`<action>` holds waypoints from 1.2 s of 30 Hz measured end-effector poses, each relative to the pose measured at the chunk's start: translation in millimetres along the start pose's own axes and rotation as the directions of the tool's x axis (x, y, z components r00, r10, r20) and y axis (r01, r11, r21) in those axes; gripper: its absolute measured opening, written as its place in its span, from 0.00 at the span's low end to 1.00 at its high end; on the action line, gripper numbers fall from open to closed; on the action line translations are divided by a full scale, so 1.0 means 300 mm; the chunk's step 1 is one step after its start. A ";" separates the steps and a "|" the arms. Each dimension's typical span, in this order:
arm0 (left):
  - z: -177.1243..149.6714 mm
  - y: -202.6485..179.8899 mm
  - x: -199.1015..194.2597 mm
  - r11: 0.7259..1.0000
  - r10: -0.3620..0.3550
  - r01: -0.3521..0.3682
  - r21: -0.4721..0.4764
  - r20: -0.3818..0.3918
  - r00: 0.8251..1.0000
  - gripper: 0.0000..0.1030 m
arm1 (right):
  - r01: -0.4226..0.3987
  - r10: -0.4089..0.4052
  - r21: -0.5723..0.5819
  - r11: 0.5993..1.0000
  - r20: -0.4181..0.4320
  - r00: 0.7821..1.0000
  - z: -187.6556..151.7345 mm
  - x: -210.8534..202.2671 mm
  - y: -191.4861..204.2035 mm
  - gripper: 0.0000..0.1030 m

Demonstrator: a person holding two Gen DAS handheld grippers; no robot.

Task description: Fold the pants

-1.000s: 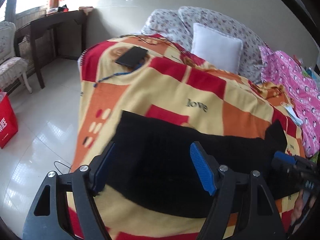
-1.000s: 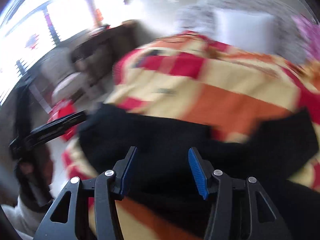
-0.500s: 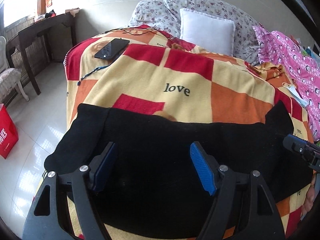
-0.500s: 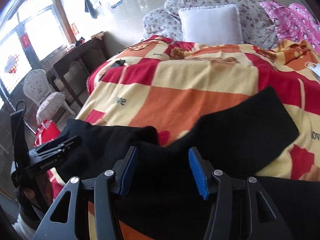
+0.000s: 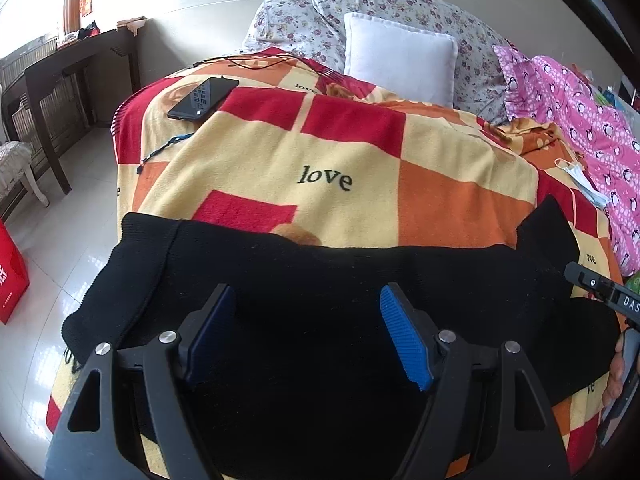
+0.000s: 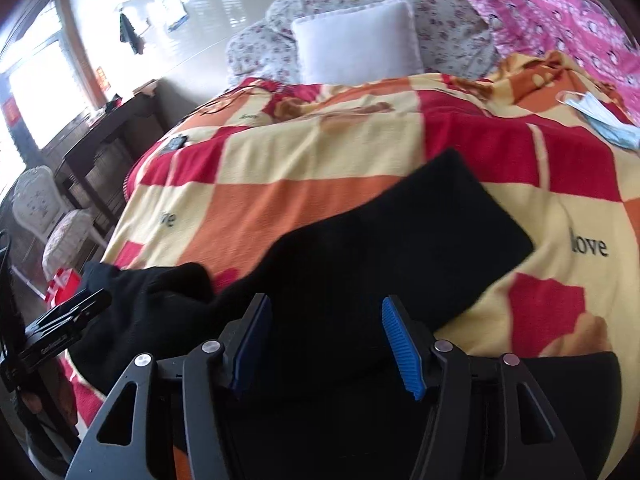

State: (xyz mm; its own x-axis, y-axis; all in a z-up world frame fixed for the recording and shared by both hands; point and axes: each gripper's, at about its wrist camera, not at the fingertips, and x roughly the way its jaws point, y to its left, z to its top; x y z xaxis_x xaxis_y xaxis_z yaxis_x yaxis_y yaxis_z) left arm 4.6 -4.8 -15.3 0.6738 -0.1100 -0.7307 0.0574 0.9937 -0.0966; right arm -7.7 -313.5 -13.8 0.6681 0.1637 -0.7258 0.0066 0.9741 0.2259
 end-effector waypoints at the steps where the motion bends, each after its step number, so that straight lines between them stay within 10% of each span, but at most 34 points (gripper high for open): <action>1: 0.000 -0.002 0.004 1.000 -0.003 0.003 0.001 -0.003 1.000 0.73 | 0.017 -0.017 0.010 1.000 0.002 1.000 0.001 -0.001 -0.024 0.60; 26: 0.013 -0.026 0.037 1.000 -0.022 0.021 -0.008 -0.029 0.999 0.73 | 0.215 -0.216 0.136 0.967 -0.009 0.976 0.085 0.074 -0.331 0.65; 28: 0.013 -0.026 0.038 1.000 -0.021 0.020 -0.008 -0.030 0.999 0.73 | 0.225 -0.226 0.126 0.966 -0.007 0.974 0.095 0.089 -0.326 0.61; 32: 0.011 -0.025 0.040 1.000 -0.022 0.021 -0.015 -0.035 0.999 0.73 | 0.260 -0.261 0.093 0.961 0.002 0.965 0.119 0.116 -0.329 0.16; 36: 0.010 -0.024 0.024 0.999 -0.030 0.029 -0.019 -0.033 0.999 0.73 | 0.198 -0.203 0.104 0.975 0.040 0.978 0.116 0.042 -0.335 0.10</action>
State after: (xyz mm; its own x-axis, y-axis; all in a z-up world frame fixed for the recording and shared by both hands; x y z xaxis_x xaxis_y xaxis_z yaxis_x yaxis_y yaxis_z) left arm 11.2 -12.8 -17.9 0.6470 -0.1403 -0.7495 0.0632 0.9894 -0.1307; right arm 25.9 -414.6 -23.0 0.6821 -0.0442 -0.7299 0.2162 0.9657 0.1436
